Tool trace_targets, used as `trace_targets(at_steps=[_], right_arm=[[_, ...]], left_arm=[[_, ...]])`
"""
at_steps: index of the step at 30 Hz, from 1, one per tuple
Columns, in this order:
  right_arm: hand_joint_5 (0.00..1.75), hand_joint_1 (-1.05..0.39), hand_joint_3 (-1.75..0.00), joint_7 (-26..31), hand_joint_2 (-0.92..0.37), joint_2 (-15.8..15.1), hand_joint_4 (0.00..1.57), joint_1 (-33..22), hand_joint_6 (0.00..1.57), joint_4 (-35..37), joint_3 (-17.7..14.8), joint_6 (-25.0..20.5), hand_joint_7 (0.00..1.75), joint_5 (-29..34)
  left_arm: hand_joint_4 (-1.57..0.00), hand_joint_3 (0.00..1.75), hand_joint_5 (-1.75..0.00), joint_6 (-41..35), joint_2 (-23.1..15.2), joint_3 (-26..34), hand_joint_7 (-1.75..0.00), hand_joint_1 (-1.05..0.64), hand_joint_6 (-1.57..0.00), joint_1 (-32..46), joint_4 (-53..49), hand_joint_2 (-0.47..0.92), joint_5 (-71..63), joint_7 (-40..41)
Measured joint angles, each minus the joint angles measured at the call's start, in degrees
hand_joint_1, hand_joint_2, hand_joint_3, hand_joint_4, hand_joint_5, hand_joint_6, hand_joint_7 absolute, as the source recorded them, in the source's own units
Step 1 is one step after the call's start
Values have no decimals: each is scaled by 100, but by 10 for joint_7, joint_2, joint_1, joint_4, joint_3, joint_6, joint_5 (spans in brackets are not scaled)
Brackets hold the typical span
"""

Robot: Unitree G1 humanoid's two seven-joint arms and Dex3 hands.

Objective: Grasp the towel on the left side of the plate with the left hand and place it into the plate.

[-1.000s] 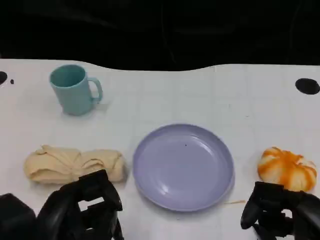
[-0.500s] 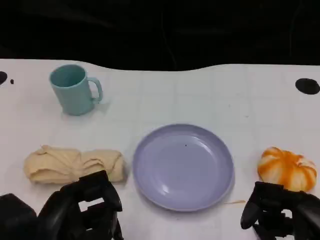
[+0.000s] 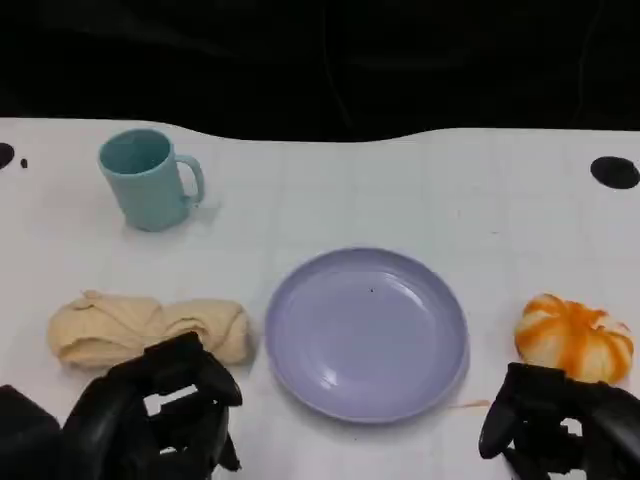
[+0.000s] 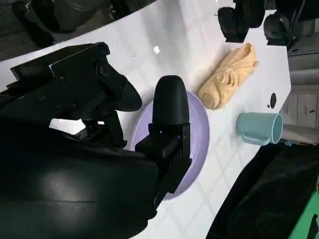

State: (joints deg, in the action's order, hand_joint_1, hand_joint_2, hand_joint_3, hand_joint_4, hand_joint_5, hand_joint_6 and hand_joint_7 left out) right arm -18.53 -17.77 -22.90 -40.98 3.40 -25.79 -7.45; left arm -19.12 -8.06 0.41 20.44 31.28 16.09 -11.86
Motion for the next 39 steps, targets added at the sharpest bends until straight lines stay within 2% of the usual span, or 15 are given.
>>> trace_targets(at_steps=[2,4,8,14,19,25,32,39], right_arm=[[175,-2,-105,0,-66,0,68,0,58,0,2,0,151,0],[175,-2,-105,1,-67,0,68,0,58,0,5,0,151,0],[175,-2,-105,5,-67,1,68,1,58,0,9,0,151,1],[175,-2,-103,15,-67,3,67,7,58,-1,13,-17,151,1],[175,-2,-103,15,-67,3,66,10,57,0,15,-17,151,0],[175,-2,-101,12,-68,2,66,10,57,0,12,-18,151,-2],[175,-2,-100,7,-69,1,66,9,57,2,9,-15,150,-1],[175,-4,-98,7,-69,1,67,7,57,3,10,-12,150,0]], left_arm=[[-55,61,-136,31,-4,0,-99,-21,-56,-1,-5,70,-26,0],[-53,53,-128,68,-12,0,-88,-21,-55,-3,-16,73,-53,0],[-44,19,-88,113,-18,0,-39,-28,-48,-9,-39,89,-85,0],[-31,6,-68,166,-51,11,-15,-43,-39,-36,-59,92,-144,-1],[-18,6,-57,139,-111,16,-7,-46,-33,-46,-29,92,-237,-7],[-22,2,-39,106,-178,-4,-1,-53,-32,-67,-2,92,-405,-13],[-25,0,-32,96,-221,-56,0,-61,-30,-130,-34,89,-585,-18],[-29,0,-29,89,-222,-113,-1,-67,-33,-199,-130,86,-703,-18]])
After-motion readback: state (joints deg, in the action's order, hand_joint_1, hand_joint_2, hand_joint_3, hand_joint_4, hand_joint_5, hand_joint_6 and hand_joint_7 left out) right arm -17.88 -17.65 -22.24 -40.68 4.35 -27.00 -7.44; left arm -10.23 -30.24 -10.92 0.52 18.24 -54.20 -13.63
